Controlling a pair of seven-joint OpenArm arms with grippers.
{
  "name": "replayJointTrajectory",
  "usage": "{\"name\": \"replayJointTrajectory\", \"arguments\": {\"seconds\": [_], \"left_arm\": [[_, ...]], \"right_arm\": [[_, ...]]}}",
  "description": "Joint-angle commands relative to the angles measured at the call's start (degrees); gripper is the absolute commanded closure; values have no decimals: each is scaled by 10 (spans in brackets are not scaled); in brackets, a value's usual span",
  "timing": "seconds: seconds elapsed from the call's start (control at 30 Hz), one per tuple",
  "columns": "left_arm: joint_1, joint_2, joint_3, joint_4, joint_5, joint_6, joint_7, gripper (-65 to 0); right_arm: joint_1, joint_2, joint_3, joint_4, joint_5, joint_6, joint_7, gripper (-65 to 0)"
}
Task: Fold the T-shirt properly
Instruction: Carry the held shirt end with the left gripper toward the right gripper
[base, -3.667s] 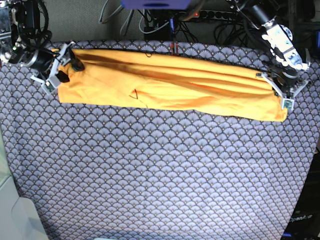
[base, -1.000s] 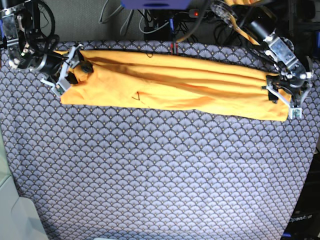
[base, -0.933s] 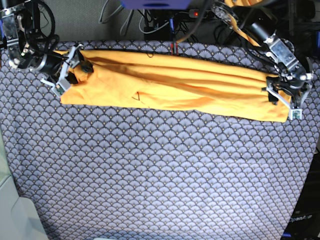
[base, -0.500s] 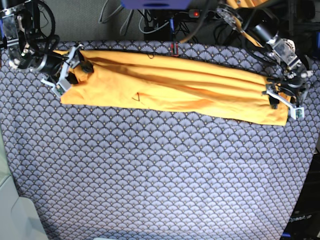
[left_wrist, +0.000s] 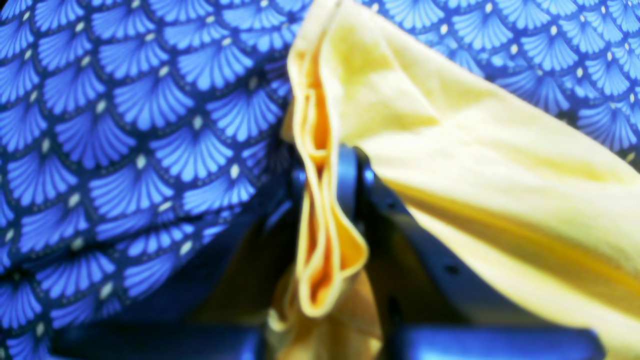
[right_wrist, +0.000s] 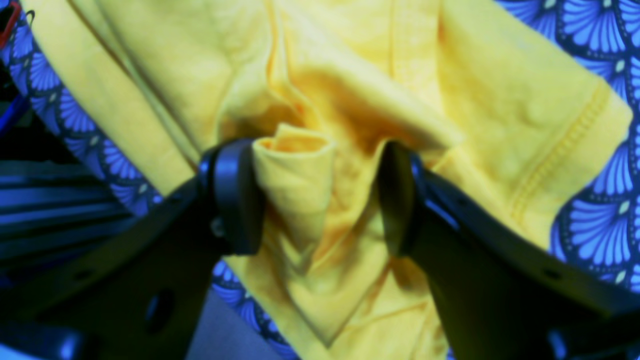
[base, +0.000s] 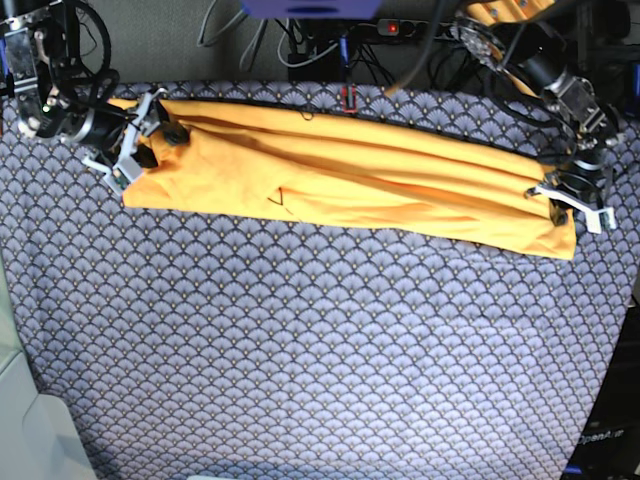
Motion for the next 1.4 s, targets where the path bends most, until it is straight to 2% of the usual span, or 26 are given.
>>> {"name": "replayJointTrajectory", "arguments": {"seconds": [0.0,0.07,0.33,0.57,0.8,1.2,1.37], "left_arm": [[32,22,2,-8,120,7,172,0],[47,23,2,16,120,7,172,0],[64,67,-9,150,125,7,180,0],[36,87,-4,245,125,7,289,0],[39,115,109,340,124,7,343,0],[81,115,341,510,124,7,497,0],[106,115,422,519,124,7,518,0]], "right_arm": [[3,9,5,6,4,0,4,-368],[3,9,5,6,4,0,4,-368],[3,9,4,6,4,0,3,-368],[3,9,3,6,4,0,3,-368],[3,9,3,6,4,0,3,-368],[3,8,3,6,4,0,3,-368],[3,8,3,6,4,0,3,-368]]}}
